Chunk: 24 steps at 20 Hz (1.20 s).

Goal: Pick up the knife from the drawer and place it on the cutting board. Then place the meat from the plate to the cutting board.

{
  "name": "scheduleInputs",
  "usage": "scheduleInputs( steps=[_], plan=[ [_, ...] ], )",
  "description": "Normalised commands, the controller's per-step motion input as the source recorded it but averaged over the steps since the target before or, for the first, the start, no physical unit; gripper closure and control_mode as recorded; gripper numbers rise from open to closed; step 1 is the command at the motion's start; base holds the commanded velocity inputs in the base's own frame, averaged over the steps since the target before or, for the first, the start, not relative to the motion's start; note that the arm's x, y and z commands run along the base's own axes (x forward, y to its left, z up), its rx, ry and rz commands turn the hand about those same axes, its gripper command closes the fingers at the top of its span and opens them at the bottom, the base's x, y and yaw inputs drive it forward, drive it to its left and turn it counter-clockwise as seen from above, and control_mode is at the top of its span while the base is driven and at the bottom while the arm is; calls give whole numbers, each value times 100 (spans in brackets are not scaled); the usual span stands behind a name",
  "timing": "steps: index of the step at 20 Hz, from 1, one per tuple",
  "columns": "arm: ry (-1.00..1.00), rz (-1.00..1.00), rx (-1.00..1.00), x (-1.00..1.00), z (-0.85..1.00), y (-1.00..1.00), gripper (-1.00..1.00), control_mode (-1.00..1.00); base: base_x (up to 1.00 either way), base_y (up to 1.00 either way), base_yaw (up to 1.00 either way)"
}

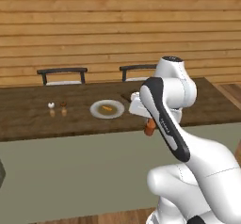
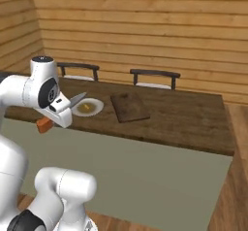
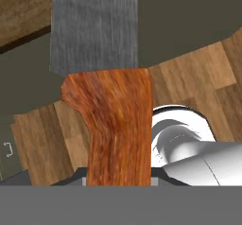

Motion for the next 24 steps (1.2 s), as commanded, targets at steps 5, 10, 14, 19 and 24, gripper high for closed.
scheduleInputs(
  steps=[5, 10, 14, 19, 24],
  plan=[
    [0, 0, 0, 0, 0, 0, 100, 100, 33, -2, -17],
    [0, 0, 0, 0, 0, 0, 100, 100, 52, -4, -13],
    [0, 0, 0, 0, 0, 0, 100, 100, 31, -11, -2],
    [0, 0, 0, 0, 0, 0, 100, 100, 18, -19, 0],
    [0, 0, 0, 0, 0, 0, 100, 100, 51, -49, 0]
  ],
)
